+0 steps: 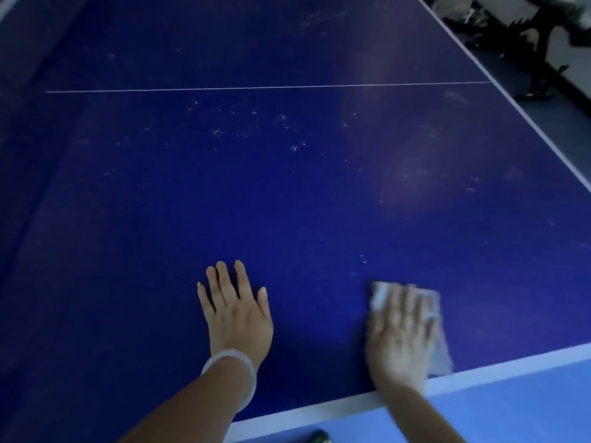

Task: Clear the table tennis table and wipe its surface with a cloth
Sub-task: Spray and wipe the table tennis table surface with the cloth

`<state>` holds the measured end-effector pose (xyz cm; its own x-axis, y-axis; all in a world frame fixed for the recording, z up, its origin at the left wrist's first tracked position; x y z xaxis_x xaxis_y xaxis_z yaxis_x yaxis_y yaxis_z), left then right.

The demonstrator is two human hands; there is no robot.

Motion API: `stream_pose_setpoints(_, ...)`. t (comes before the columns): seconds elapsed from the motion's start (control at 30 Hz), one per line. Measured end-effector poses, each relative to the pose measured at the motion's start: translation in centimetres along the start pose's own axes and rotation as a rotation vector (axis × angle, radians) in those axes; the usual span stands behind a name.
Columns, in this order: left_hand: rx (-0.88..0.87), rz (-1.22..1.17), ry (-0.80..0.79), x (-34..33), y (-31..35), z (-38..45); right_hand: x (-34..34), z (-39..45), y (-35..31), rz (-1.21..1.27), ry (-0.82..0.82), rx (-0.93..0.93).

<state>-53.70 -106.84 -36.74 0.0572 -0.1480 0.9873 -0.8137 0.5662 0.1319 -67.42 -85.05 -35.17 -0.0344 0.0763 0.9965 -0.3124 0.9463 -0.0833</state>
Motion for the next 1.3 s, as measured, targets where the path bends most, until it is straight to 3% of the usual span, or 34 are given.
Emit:
stream_pose_setpoints(0.17, 0.012, 0.036, 0.007, -0.1, 0.0, 0.1, -2.4, -0.8, -8.6, -0.071, -0.112, 0.914)
stream_pose_setpoints(0.23, 0.026, 0.046, -0.003, -0.2, -0.1, 0.2, -2.4, 2.9, -7.8, -0.236, -0.120, 1.061)
stream_pose_setpoints(0.27, 0.029, 0.046, -0.002, -0.2, -0.2, 0.2, -2.4, 5.8, -6.4, -0.281, -0.103, 0.974)
stream_pose_setpoints(0.4, 0.025, 0.041, 0.003, -0.2, -0.1, 0.1, -0.3, 14.5, 2.6, 0.039, -0.099, 0.049)
stream_pose_setpoints(0.47, 0.029, 0.051, 0.010, -0.2, -0.1, 0.1, -0.2, 13.4, 2.0, 0.086, -0.083, -0.068)
stream_pose_setpoints(0.53, 0.030, 0.066, 0.008, 0.0, 0.0, 0.1, -0.5, 10.8, -2.2, -0.011, -0.015, 0.089)
stream_pose_setpoints(0.67, 0.036, 0.079, 0.006, 0.2, 0.1, 0.1, -2.6, 4.5, -11.4, -0.102, -0.091, 0.882)
stream_pose_setpoints(0.73, 0.035, 0.076, 0.008, 0.2, 0.1, 0.1, -2.3, 6.8, -11.5, -0.164, -0.111, 1.037)
stream_pose_setpoints(0.8, 0.032, 0.076, 0.007, 0.2, 0.0, 0.0, -2.4, 11.5, -9.0, -0.260, -0.097, 0.885)
stream_pose_setpoints(0.93, 0.027, 0.063, 0.011, 0.4, 0.1, 0.0, -0.4, 18.6, -0.3, 0.069, -0.079, 0.012)
stream_pose_setpoints(1.0, 0.024, 0.060, 0.010, 0.3, 0.1, 0.0, -0.4, 17.8, -0.8, 0.089, -0.087, -0.118)
stream_pose_setpoints(1.07, 0.022, 0.066, 0.009, 0.4, 0.1, 0.0, -0.8, 15.6, -5.2, 0.005, -0.051, 0.006)
stream_pose_setpoints(1.2, 0.022, 0.060, 0.008, 0.5, 0.1, 0.0, -2.8, 9.6, -17.4, -0.065, -0.072, 0.689)
stream_pose_setpoints(1.3, 0.020, 0.064, 0.008, 0.5, 0.0, 0.0, -2.8, 10.5, -20.4, -0.066, -0.162, 0.911)
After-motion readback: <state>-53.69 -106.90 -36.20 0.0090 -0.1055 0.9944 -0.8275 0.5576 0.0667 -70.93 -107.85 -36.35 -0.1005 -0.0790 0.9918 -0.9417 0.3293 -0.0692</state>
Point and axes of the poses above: each hand's wrist, its own z-axis towards the middle knuckle, its own x-axis out of the back of the hand, y = z × x, the point moved 5 cm from there along z, towards the middle knuckle
